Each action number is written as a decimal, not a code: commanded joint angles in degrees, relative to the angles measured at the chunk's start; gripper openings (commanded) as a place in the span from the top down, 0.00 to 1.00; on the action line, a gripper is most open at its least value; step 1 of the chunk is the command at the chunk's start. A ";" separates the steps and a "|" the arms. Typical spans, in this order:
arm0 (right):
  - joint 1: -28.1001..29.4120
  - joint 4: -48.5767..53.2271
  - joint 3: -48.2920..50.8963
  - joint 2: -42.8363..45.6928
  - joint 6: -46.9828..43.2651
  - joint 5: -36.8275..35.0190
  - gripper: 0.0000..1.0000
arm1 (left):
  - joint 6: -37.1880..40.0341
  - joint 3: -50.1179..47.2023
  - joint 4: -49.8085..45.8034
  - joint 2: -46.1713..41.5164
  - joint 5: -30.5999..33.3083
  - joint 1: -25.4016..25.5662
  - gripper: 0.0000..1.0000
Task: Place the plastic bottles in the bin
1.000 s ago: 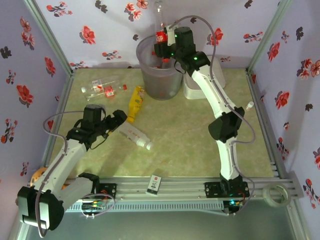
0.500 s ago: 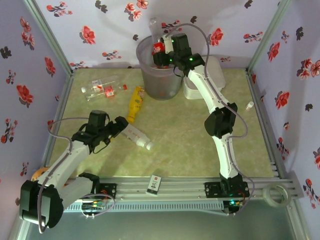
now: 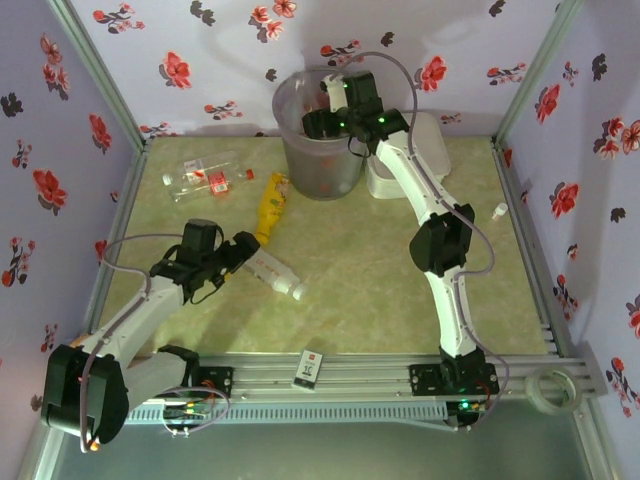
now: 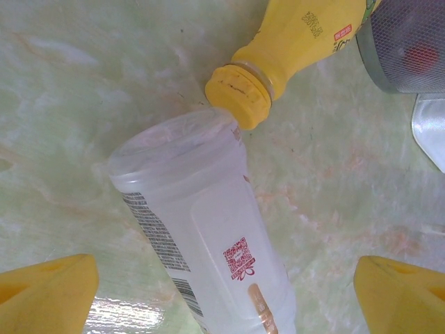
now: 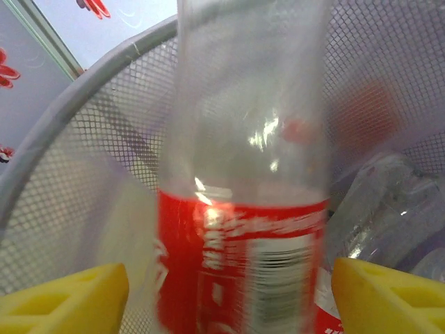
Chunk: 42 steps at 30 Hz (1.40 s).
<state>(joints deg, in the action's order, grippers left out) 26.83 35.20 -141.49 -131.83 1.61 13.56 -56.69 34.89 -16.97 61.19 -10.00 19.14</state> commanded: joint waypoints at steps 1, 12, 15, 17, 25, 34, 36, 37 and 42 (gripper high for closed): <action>0.25 0.33 0.07 0.43 -1.14 0.98 0.16 | -0.23 -0.18 1.08 0.66 1.16 0.42 0.05; 0.24 -0.91 -0.85 4.99 0.54 1.73 0.14 | 0.30 -0.53 1.89 2.78 2.00 0.38 0.05; 0.24 -0.71 -0.94 7.53 0.87 1.55 0.14 | 0.21 -0.41 3.21 4.06 2.09 0.38 0.05; 0.29 0.05 -0.61 9.51 0.93 1.48 0.14 | 0.48 0.11 3.76 5.30 2.06 0.46 0.05; 0.18 -1.90 16.36 24.77 0.67 1.05 0.14 | 0.87 2.09 6.59 11.05 2.00 0.90 0.05; -0.37 -4.83 42.46 40.69 3.86 1.85 0.14 | 0.09 2.46 9.34 15.01 1.80 2.66 0.09; -0.29 -5.84 48.09 43.27 5.26 2.31 0.13 | -0.17 1.97 9.91 15.10 1.85 2.67 0.13; -0.22 -6.37 50.77 44.52 6.02 2.55 0.13 | -0.18 1.77 10.17 15.18 1.91 2.73 0.14; 0.80 -7.68 60.46 48.84 7.94 1.29 0.14 | -0.79 0.43 11.69 16.02 1.91 2.94 0.20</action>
<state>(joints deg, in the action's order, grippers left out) 27.07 30.20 -83.68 -86.35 7.14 15.05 -56.73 36.27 -7.20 76.29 -8.97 21.52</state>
